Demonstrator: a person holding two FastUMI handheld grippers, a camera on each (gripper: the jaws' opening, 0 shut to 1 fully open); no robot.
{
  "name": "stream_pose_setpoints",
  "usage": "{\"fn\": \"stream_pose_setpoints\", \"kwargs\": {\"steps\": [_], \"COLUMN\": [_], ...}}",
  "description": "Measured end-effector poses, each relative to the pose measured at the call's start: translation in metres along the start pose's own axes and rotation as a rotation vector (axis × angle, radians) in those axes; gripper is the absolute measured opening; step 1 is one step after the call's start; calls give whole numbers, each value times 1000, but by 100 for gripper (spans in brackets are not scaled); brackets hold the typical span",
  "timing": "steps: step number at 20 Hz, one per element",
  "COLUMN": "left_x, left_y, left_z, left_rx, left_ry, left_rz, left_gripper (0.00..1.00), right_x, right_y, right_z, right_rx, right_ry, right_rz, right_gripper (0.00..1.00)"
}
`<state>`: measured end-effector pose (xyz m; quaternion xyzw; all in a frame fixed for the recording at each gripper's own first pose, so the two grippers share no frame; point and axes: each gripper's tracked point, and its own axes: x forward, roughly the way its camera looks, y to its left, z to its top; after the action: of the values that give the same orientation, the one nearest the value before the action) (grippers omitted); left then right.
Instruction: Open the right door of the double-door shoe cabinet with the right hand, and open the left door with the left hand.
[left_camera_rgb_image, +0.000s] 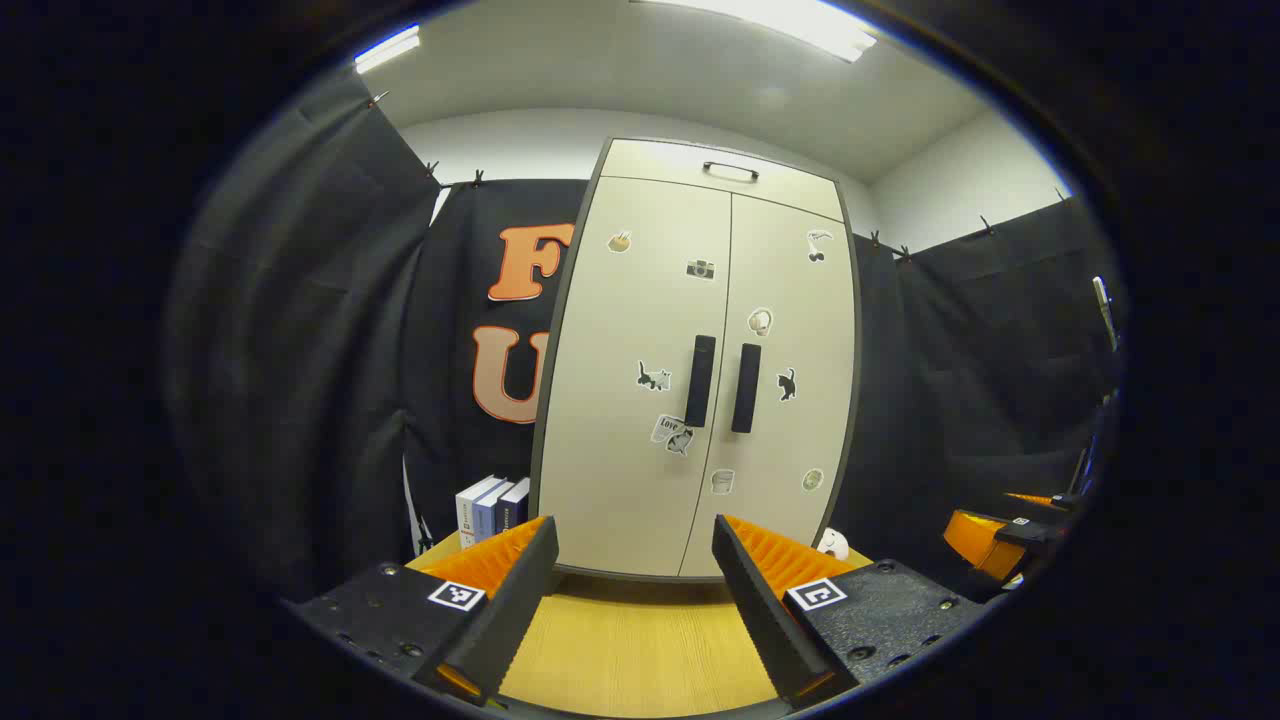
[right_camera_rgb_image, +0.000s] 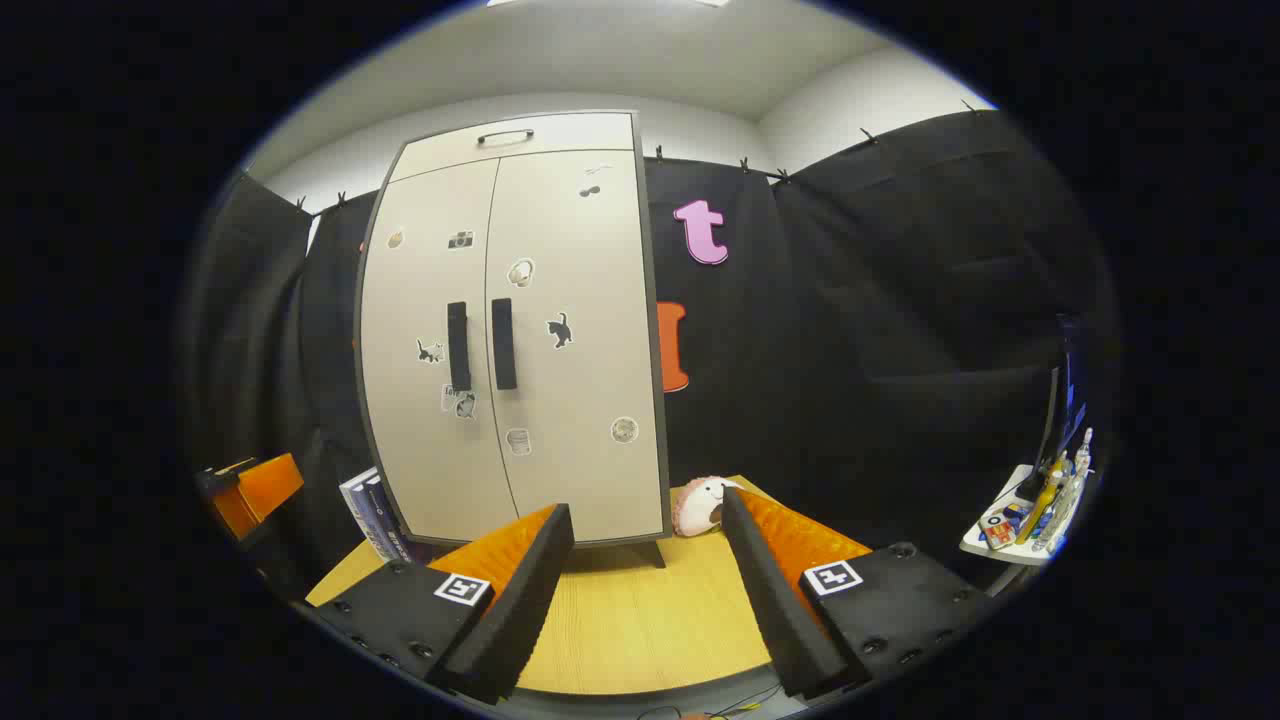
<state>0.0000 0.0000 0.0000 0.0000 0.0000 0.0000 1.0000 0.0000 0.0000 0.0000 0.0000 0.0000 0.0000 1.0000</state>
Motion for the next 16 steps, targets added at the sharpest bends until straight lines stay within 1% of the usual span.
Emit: {"fn": "stream_pose_setpoints", "kwargs": {"steps": [3,8,9,16], "left_x": [-1,0,0,-2], "left_y": [1,6,8,12], "left_z": [-3,-11,-11,-18], "left_rx": [28,14,15,21], "left_ry": [12,42,46,69], "left_rz": [-11,-13,-10,-7], "left_gripper": [94,95,95,95], "right_x": [-4,-7,-7,-8], "right_y": [1,5,6,8], "right_z": [-1,-11,-11,-19], "right_rx": [-48,-21,-25,-19], "right_ry": [2,47,45,76], "right_rz": [-11,-15,-14,-16], "right_gripper": [92,92,99,99]}}
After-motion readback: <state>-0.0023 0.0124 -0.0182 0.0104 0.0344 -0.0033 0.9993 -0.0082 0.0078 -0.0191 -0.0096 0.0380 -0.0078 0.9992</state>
